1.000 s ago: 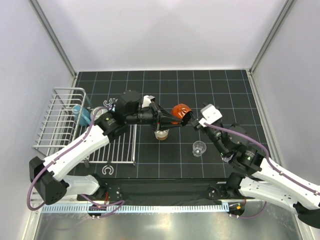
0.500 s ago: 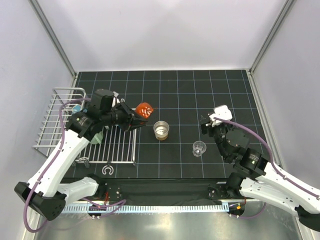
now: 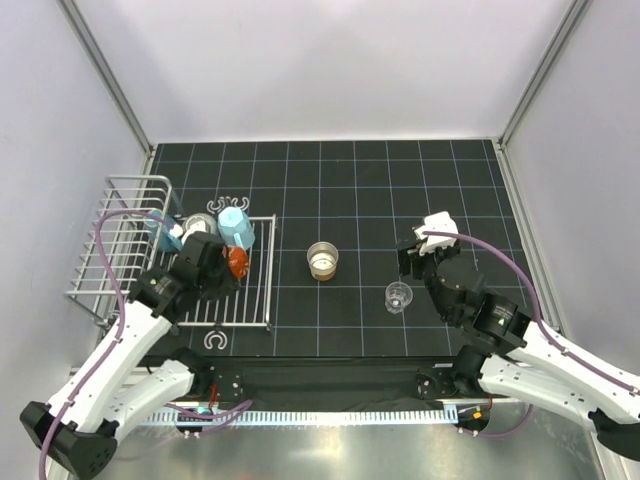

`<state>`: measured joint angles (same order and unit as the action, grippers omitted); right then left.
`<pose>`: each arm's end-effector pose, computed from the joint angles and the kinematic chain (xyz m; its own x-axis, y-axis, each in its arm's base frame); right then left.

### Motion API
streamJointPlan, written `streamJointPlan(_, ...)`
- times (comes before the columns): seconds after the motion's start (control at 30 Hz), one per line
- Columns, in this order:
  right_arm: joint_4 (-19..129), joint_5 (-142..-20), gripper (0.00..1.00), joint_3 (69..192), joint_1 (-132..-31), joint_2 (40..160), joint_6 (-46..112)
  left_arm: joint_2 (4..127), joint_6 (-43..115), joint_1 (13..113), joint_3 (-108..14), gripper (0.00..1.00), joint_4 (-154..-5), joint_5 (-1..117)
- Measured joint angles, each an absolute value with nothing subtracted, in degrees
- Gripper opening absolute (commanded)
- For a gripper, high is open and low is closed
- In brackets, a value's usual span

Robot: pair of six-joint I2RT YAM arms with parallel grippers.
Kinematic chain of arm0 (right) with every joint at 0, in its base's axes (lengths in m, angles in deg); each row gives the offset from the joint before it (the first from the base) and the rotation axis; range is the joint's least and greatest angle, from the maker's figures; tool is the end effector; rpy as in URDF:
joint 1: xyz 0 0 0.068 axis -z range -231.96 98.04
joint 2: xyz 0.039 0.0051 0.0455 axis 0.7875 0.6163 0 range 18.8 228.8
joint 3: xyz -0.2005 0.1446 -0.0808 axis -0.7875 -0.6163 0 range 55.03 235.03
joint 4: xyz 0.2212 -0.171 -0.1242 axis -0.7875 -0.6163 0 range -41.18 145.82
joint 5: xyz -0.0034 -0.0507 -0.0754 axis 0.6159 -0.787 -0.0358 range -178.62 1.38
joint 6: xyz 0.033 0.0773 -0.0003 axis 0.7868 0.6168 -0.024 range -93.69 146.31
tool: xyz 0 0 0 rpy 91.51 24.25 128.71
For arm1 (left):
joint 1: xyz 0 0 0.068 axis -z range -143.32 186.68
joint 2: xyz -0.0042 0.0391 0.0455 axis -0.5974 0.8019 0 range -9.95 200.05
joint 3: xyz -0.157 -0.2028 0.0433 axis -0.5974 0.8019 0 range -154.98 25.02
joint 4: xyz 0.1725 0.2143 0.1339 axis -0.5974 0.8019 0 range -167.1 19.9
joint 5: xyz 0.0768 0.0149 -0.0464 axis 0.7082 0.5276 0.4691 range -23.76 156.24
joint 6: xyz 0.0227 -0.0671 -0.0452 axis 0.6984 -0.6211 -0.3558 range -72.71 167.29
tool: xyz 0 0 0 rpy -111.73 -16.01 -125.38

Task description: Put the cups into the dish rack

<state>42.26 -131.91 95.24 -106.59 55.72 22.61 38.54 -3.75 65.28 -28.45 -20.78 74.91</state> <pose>0.1761 0.1609 0.3181 -0.0898 -0.2078 -0.9740 -0.2094 0.9601 -0.1855 0.2082 -0.1010 0.2718 -0.7347 -0.4750 -0.4843 -0.2877 0.8647 -0.4118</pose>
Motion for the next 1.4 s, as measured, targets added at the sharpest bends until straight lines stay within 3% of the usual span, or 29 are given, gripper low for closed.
streamJointPlan(0.23, 39.1, -131.5, 0.7, 96.8, -106.6, 57.1, 25.6, 36.2, 1.8, 65.3, -15.8, 0.0, -25.5, 86.3)
streamJointPlan(1.23, 35.0, -127.8, 0.71, 100.4, -106.6, 62.0, 34.0, 48.8, -3.0, 65.7, -9.4, 0.0, -44.4, 95.5)
streamJointPlan(1.33, 34.9, -127.8, 0.71, 100.4, -106.6, 62.0, 34.2, 50.1, -5.0, 65.5, -9.4, 0.09, -43.2, 95.9)
streamJointPlan(1.4, 34.9, -127.8, 0.71, 100.4, -106.6, 61.9, 34.3, 50.4, -6.5, 65.5, -9.4, 0.22, -42.0, 95.8)
